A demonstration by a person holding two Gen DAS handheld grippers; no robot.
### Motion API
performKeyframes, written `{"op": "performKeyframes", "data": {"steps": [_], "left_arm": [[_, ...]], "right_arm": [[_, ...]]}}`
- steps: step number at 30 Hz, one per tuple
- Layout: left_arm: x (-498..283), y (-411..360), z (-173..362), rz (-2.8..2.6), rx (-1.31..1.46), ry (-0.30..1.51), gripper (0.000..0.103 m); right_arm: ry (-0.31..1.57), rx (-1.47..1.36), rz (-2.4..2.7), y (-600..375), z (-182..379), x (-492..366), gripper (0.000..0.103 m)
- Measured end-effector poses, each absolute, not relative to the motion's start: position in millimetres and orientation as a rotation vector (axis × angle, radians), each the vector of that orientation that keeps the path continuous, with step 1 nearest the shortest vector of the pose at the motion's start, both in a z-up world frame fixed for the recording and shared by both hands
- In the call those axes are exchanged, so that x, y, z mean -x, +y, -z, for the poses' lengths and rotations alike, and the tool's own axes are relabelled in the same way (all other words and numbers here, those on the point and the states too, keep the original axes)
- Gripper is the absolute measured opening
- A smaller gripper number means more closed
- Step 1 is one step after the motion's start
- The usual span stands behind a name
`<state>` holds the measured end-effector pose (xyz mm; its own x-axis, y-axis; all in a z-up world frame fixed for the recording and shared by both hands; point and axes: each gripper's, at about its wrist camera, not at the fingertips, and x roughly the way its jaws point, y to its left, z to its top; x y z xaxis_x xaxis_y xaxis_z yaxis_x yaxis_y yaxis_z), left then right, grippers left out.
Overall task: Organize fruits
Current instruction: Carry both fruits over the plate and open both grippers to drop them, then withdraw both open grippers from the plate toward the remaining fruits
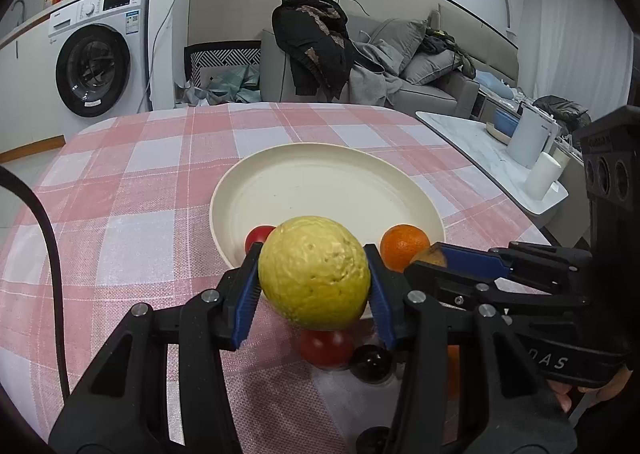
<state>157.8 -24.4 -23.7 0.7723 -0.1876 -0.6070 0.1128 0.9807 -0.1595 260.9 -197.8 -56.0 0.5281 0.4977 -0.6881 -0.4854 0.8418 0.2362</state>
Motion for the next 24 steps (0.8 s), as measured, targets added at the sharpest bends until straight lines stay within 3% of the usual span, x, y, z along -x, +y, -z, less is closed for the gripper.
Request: {"op": "performKeyframes", "data": {"steps": [4,8,10,12,16,18,20,22,24], "left_arm": [[-156,-22,23,0.164,0.129,0.664,0.045],[-153,-22,20,0.156,0.123,0.644,0.047],[-152,-22,20,0.143,0.122,0.645,0.055],[-150,-20,18,0.15,0.127,0.639,0.057],[-140,-17,13,0.136,0.135,0.614,0.083],[-133,-16,9,0.127,0.124,0.603,0.086],[-129,-16,7,0.117,0.112,0.614,0.089],[-122,-16,7,0.11,0.103,0.621,0.102],[-114,-15,7,0.109,0.095,0.614,0.102]], "right_arm": [[0.806,0.004,-0.581,-199,52,-255,0.041],[0.797,0.019,-0.573,-204,50,-248,0.043],[0.792,0.026,-0.564,-208,49,-243,0.044],[0.79,0.024,-0.554,-212,49,-241,0.046],[0.788,0.009,-0.542,-220,48,-236,0.051],[0.784,0.006,-0.53,-224,47,-234,0.056],[0.783,0.0,-0.53,-227,46,-232,0.068],[0.779,-0.001,-0.538,-228,45,-229,0.074],[0.773,0.005,-0.539,-229,45,-225,0.085]]}}
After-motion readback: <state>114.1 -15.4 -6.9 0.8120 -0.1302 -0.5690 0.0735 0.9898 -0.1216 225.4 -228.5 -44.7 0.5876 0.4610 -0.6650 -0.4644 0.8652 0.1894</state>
